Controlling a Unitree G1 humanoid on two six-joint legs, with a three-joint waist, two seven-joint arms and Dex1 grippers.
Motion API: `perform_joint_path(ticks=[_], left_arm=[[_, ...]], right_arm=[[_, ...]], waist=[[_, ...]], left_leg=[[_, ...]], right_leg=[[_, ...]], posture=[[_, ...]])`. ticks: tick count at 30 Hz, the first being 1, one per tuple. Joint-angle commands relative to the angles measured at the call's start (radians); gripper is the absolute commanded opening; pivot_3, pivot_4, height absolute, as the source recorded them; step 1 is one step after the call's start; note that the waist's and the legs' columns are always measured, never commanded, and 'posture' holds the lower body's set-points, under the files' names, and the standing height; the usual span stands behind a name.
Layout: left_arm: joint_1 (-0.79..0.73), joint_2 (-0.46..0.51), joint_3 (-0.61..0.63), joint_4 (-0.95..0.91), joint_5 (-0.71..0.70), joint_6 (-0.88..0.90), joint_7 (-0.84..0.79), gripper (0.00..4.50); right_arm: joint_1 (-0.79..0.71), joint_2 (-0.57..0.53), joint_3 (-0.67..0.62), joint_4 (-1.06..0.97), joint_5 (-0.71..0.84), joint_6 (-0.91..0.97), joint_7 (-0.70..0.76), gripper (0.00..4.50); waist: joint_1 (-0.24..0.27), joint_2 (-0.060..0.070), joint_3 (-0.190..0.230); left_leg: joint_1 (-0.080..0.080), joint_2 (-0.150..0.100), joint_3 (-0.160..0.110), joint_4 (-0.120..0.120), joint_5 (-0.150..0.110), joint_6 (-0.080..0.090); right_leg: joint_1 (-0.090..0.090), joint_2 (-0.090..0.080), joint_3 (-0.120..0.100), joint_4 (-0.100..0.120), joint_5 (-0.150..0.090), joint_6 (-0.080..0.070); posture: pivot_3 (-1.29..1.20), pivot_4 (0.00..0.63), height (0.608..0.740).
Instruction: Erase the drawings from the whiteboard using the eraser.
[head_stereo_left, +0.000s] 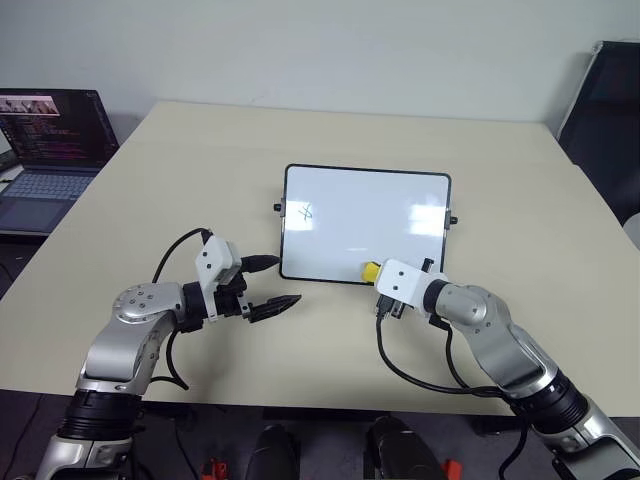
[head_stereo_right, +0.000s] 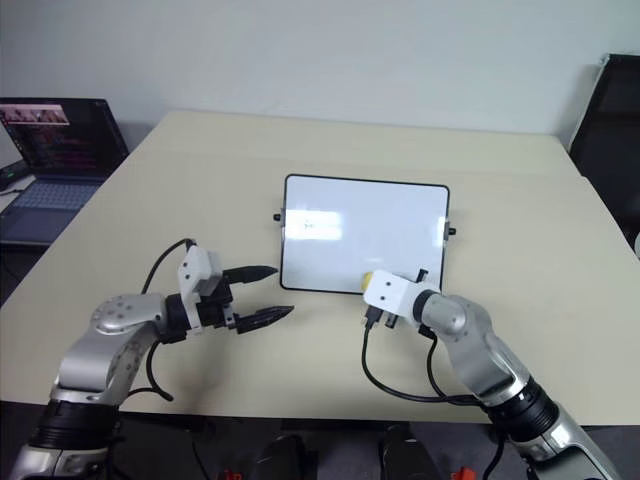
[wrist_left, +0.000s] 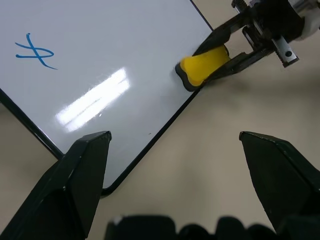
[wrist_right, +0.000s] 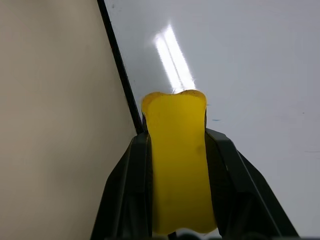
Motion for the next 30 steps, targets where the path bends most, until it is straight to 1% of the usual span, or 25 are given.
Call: perform_joint_path(ticks=[1, 3, 5, 8, 10, 12, 15, 20, 24, 27, 30], left_arm=[[-0.002, 0.001, 0.008, -0.023, -0.005, -0.011, 0.000, 4.50], [-0.002, 0.000, 0.008, -0.023, -0.005, -0.010, 0.001, 4.50], [-0.002, -0.001, 0.008, -0.024, -0.005, -0.010, 0.002, 4.50], [-0.001, -0.003, 0.007, -0.025, -0.006, -0.010, 0.003, 4.50], [-0.001, -0.004, 0.006, -0.024, -0.005, -0.010, 0.005, 4.50], [-0.001, -0.006, 0.005, -0.025, -0.005, -0.011, 0.006, 4.50], [-0.001, -0.007, 0.005, -0.026, -0.005, -0.011, 0.007, 4.50], [0.008, -0.012, 0.002, -0.038, -0.006, -0.008, 0.009, 4.50], [0.007, -0.017, -0.002, -0.053, -0.010, 0.002, 0.015, 4.50], [0.006, -0.017, -0.004, -0.058, -0.011, 0.007, 0.020, 4.50], [0.003, -0.017, -0.005, -0.058, -0.011, 0.009, 0.023, 4.50]], right_arm=[[-0.048, 0.010, -0.062, 0.065, -0.075, -0.014, -0.106, 1.10], [-0.061, 0.021, -0.078, 0.074, -0.079, -0.032, -0.134, 1.10], [-0.061, 0.019, -0.077, 0.077, -0.078, -0.038, -0.120, 1.10], [-0.034, -0.003, -0.039, 0.055, -0.060, -0.030, -0.036, 1.10], [-0.007, -0.029, 0.005, 0.026, -0.045, -0.031, 0.051, 1.10], [0.013, -0.035, 0.017, 0.006, -0.050, -0.015, 0.079, 1.10], [0.020, -0.028, -0.001, 0.008, -0.076, 0.005, 0.062, 1.10], [-0.024, -0.028, -0.113, 0.056, -0.108, -0.012, -0.069, 1.10], [-0.065, -0.025, -0.176, 0.103, -0.105, -0.029, -0.137, 1.10], [-0.065, -0.026, -0.193, 0.118, -0.104, -0.026, -0.135, 1.10], [-0.041, -0.030, -0.180, 0.106, -0.085, -0.010, -0.082, 1.10]], waist=[[-0.001, 0.000, 0.000], [-0.001, 0.000, 0.000], [0.001, 0.000, 0.000], [0.000, 0.000, 0.000], [0.001, 0.000, 0.000], [0.000, 0.000, 0.000], [0.000, 0.000, 0.000], [0.000, 0.000, 0.000], [0.001, 0.000, 0.000], [0.001, -0.001, 0.000], [-0.001, 0.000, 0.000]], left_leg=[[0.000, 0.000, 0.000, 0.000, 0.000, 0.000], [0.000, 0.000, 0.000, 0.001, 0.000, 0.000], [0.000, 0.000, 0.000, 0.002, 0.000, 0.000], [0.000, 0.000, 0.000, 0.002, 0.000, 0.000], [0.000, 0.000, 0.000, 0.001, 0.000, 0.000], [0.000, 0.000, 0.000, -0.001, 0.000, 0.000], [0.000, 0.000, 0.000, -0.002, 0.000, 0.000], [0.000, 0.000, 0.000, -0.001, 0.000, 0.000], [0.000, -0.001, 0.000, 0.002, 0.000, 0.000], [0.000, -0.001, 0.000, 0.003, 0.000, 0.000], [0.000, 0.000, 0.000, 0.002, 0.000, 0.000]], right_leg=[[0.000, 0.000, 0.000, 0.000, 0.000, 0.000], [0.000, 0.000, 0.000, 0.000, 0.001, 0.000], [0.000, 0.000, 0.000, 0.000, 0.001, 0.000], [0.000, 0.000, 0.000, 0.000, 0.001, 0.000], [0.000, 0.000, 0.000, -0.001, 0.000, 0.000], [0.000, 0.000, 0.000, -0.001, 0.000, 0.000], [0.001, 0.000, 0.000, 0.000, 0.000, 0.000], [-0.001, 0.000, 0.000, -0.001, 0.000, 0.000], [0.000, -0.001, 0.000, -0.001, 0.000, 0.000], [0.000, -0.001, 0.000, -0.001, 0.000, 0.000], [0.000, -0.001, 0.000, -0.001, 0.000, 0.000]], posture=[[0.00, 0.150, 0.740], [0.00, 0.150, 0.740], [0.00, 0.150, 0.740], [0.00, 0.150, 0.740], [0.00, 0.150, 0.740], [0.00, 0.150, 0.740], [0.00, 0.150, 0.740], [0.00, 0.150, 0.740], [0.00, 0.150, 0.740], [0.00, 0.150, 0.740], [0.00, 0.150, 0.740]])
